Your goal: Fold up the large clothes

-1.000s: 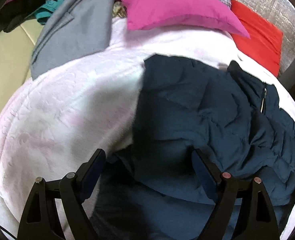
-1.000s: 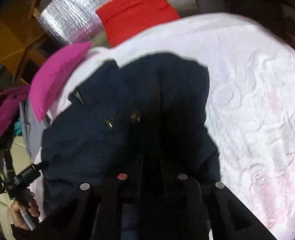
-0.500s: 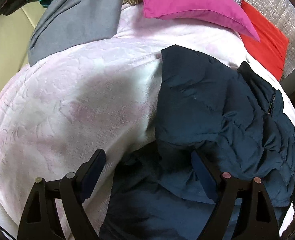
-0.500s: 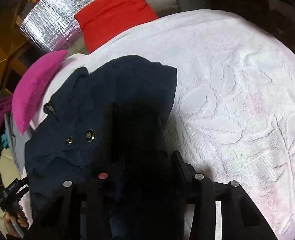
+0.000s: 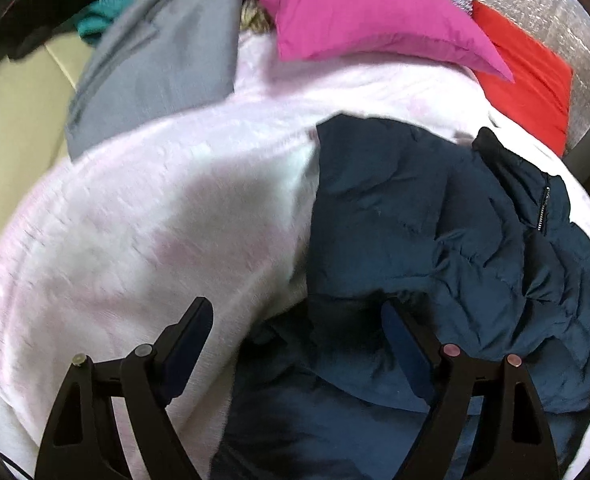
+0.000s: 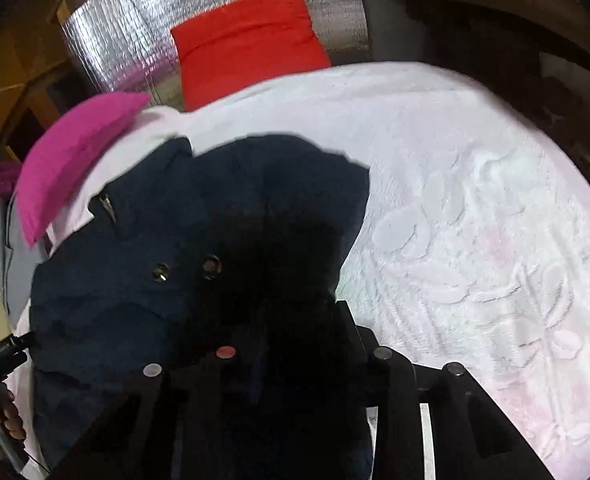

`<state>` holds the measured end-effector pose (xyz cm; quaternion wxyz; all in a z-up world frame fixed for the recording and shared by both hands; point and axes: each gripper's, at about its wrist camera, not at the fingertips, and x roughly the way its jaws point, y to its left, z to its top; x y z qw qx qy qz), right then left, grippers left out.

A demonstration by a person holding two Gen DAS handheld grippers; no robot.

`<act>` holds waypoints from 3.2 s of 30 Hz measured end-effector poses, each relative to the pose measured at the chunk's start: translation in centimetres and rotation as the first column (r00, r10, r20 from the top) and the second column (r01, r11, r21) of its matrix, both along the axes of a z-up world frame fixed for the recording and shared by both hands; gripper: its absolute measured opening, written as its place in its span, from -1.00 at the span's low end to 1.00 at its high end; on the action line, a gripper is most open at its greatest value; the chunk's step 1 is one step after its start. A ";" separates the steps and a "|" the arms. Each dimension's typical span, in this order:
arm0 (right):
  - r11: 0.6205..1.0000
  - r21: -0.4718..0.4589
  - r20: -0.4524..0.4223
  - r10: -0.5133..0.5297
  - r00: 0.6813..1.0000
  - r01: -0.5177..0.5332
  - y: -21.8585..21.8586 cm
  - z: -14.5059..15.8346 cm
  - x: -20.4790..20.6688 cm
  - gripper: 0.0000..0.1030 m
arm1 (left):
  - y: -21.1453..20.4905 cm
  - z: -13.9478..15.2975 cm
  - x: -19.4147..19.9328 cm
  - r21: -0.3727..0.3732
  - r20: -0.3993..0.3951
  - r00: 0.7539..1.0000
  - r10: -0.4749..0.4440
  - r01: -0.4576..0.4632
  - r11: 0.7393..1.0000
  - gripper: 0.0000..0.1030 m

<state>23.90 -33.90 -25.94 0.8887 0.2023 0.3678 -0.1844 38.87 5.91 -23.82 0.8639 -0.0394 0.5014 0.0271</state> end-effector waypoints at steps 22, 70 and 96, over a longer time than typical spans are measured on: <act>0.987 0.069 0.037 0.141 0.989 -0.143 5.4 -1.5 1.0 0.08 | -4.0 3.9 -2.2 0.140 0.217 0.964 -0.153 0.124 0.982 0.68; 0.975 0.162 0.145 0.132 0.981 -0.155 3.6 -2.5 -0.9 -0.67 | -7.0 -2.5 0.9 0.175 -0.024 0.982 -0.186 0.188 0.967 1.00; 0.983 0.087 0.242 0.134 0.961 -0.159 4.1 -1.8 -0.8 -0.66 | -7.5 -0.4 -0.2 0.202 0.071 0.971 -0.229 0.211 0.956 1.00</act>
